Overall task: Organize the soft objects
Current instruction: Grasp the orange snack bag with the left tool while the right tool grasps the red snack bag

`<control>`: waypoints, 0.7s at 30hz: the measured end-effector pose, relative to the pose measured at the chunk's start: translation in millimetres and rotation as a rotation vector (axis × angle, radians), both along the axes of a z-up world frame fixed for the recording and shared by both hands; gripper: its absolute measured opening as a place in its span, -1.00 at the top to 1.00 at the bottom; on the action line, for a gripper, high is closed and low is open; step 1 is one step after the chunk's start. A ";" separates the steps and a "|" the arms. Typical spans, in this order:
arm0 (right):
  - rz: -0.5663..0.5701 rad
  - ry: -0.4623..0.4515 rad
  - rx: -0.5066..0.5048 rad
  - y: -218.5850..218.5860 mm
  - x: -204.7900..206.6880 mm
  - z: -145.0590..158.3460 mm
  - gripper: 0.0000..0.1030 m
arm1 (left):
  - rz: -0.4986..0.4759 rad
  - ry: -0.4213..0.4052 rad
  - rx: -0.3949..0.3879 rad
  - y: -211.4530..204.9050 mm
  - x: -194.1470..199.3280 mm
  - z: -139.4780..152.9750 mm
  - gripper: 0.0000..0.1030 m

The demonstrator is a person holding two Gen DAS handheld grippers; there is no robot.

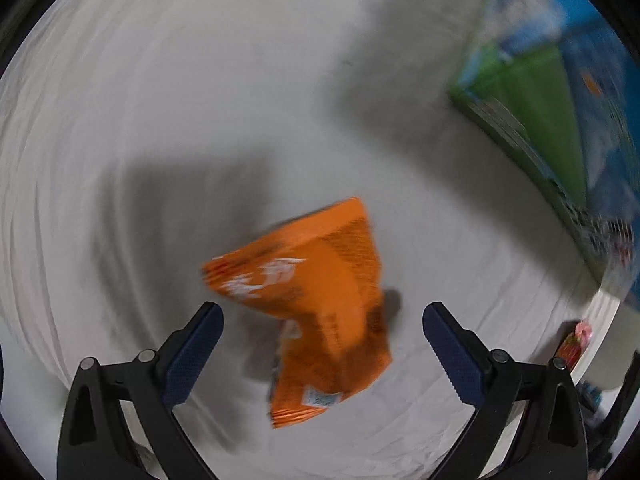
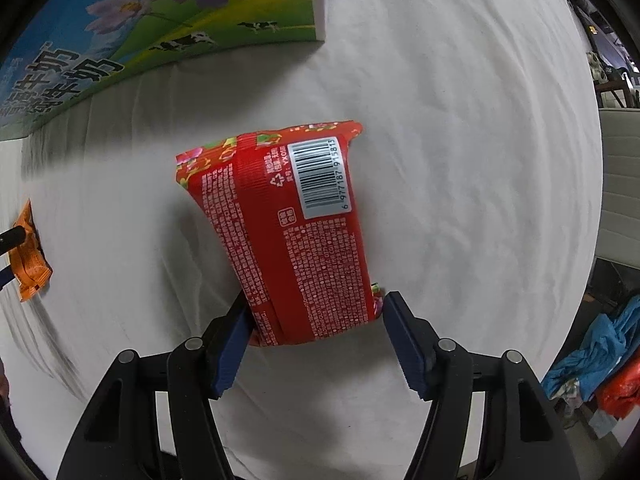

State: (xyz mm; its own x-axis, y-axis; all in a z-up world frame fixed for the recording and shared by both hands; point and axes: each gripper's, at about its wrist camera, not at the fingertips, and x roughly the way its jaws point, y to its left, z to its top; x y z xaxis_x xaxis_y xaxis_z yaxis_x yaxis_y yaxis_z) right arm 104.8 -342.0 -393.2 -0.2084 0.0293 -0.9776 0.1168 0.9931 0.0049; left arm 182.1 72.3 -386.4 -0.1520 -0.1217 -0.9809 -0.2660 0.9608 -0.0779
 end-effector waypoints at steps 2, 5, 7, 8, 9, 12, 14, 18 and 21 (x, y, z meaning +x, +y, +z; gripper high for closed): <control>-0.007 -0.016 0.004 2.0 -5.2 0.4 -0.28 | -0.063 -0.001 0.019 -15.7 -2.1 -0.3 -0.36; -0.042 -0.041 0.026 1.2 -11.5 -3.0 -0.20 | -0.167 -0.013 0.063 -39.8 -7.2 0.6 -0.05; -0.050 -0.048 0.032 -2.2 -17.8 0.4 -0.19 | -0.222 -0.036 0.070 -55.3 -13.2 3.6 -0.04; -0.051 -0.047 0.032 -1.8 -19.8 2.3 -0.19 | -0.253 -0.043 0.080 -64.1 -16.8 4.8 -0.04; -0.051 -0.042 0.032 -0.6 -22.3 3.0 -0.19 | -0.280 -0.049 0.084 -72.6 -20.8 6.0 -0.04; -0.042 -0.036 0.019 2.6 -25.7 2.3 -0.19 | -0.344 -0.064 0.067 -96.3 -31.6 8.6 -0.04; -0.055 -0.022 0.018 2.1 -24.3 -1.4 -0.21 | -0.390 -0.061 0.055 -113.8 -38.4 6.5 -0.04; -0.081 -0.025 0.010 3.6 -22.7 -4.8 -0.27 | -0.452 -0.052 0.065 -143.6 -47.4 1.3 -0.04; -0.104 -0.021 0.015 0.4 -16.4 -13.3 -0.28 | -0.471 -0.047 0.091 -159.9 -50.6 -2.8 -0.04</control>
